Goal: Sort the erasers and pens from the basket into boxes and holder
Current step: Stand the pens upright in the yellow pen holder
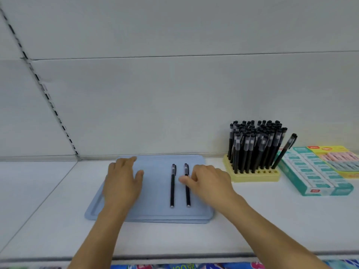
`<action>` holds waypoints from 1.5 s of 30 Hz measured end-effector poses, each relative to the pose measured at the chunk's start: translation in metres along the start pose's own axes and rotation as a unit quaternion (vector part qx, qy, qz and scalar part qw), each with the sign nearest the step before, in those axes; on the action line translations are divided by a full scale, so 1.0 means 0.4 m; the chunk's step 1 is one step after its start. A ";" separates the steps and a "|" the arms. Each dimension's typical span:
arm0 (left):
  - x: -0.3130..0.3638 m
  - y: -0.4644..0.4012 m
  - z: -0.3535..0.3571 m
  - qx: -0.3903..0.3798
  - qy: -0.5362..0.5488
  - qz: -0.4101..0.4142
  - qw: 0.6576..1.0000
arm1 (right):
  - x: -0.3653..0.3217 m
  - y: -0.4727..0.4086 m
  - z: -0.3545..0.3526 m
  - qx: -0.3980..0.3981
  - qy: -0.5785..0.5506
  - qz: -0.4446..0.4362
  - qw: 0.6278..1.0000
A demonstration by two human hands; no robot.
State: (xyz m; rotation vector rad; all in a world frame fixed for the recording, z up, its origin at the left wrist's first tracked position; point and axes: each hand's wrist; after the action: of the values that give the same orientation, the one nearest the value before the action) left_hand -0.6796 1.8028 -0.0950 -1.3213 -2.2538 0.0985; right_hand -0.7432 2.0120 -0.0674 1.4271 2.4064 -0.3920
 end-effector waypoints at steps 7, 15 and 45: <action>-0.070 -0.029 -0.057 -0.136 -0.064 -0.129 0.980 | -0.045 -0.068 0.038 -0.053 0.039 0.049 0.997; 0.021 0.005 -0.019 -0.192 0.204 -0.122 0.952 | 0.039 -0.006 -0.010 0.012 -0.165 0.027 0.986; 0.433 0.094 0.035 -0.150 0.472 0.056 0.867 | 0.348 0.069 -0.198 0.234 -0.143 0.103 0.956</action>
State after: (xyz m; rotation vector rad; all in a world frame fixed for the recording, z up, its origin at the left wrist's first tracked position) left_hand -0.7236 1.9691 -0.0498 -1.2481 -1.3678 -0.7344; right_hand -0.7921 2.1663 -0.0530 1.6517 1.9858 -1.0883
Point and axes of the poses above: each hand's wrist, its own y-axis away from the middle knuckle, its own z-axis out of the palm, x = y × z, and after that the axes turned 5 degrees about -y, right-handed
